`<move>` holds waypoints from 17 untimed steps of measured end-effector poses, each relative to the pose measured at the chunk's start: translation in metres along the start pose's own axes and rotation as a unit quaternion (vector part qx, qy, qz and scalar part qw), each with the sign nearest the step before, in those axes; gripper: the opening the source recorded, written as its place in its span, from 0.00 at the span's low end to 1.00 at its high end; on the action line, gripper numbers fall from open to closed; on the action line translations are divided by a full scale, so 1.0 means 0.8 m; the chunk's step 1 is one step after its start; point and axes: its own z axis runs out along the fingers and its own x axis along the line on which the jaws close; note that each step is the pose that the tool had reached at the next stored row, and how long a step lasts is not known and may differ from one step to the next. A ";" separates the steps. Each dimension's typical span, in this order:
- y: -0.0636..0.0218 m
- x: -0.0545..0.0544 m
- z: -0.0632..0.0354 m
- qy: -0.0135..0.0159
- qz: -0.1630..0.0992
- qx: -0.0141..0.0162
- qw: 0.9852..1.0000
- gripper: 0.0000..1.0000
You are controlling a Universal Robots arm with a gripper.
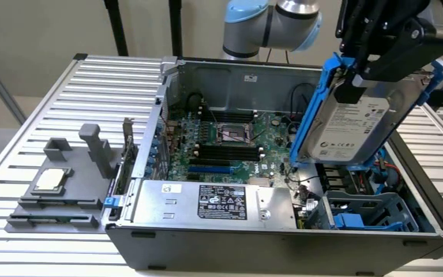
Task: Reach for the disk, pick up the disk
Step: 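Pick up the disk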
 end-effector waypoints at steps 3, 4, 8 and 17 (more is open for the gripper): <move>-0.017 0.006 -0.002 0.000 0.000 -0.001 1.000 0.33; -0.023 0.007 -0.003 0.000 0.000 -0.002 1.000 0.33; -0.042 0.014 -0.012 0.000 0.000 -0.006 1.000 0.33; -0.062 0.044 -0.002 0.000 0.000 -0.007 1.000 0.33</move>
